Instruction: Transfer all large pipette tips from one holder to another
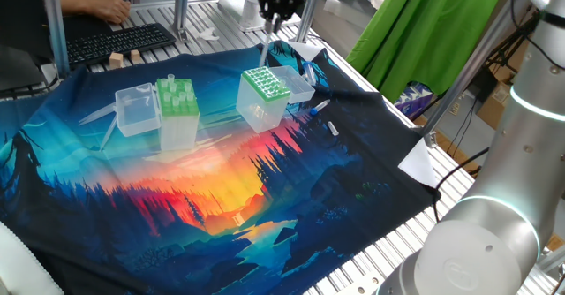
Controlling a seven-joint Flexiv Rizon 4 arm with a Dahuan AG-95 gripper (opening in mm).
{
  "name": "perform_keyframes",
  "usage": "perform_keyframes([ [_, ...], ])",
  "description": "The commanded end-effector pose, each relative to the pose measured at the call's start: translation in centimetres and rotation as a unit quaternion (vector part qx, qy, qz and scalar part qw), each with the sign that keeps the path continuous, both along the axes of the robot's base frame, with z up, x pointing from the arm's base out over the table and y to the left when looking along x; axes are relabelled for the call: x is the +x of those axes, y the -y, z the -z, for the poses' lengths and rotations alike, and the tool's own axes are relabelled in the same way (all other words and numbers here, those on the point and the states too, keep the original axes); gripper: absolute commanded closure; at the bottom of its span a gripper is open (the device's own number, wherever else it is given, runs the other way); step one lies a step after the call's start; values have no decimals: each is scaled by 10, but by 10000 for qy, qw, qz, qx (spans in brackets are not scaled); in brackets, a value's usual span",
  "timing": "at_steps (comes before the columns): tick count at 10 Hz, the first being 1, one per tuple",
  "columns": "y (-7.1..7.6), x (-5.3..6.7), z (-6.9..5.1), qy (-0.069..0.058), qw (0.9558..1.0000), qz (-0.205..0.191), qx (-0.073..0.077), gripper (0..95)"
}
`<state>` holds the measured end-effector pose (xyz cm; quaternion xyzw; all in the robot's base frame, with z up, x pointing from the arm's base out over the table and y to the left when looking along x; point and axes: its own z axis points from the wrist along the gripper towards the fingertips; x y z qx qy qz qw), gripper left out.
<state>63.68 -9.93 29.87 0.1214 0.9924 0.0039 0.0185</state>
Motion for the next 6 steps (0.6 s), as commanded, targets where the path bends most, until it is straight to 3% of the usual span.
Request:
perform_keyframes([
  [1, 2, -6, 1, 27, 10000, -16, 11, 950],
  [6, 15, -22, 10, 101, 9999, -136, 30, 950],
])
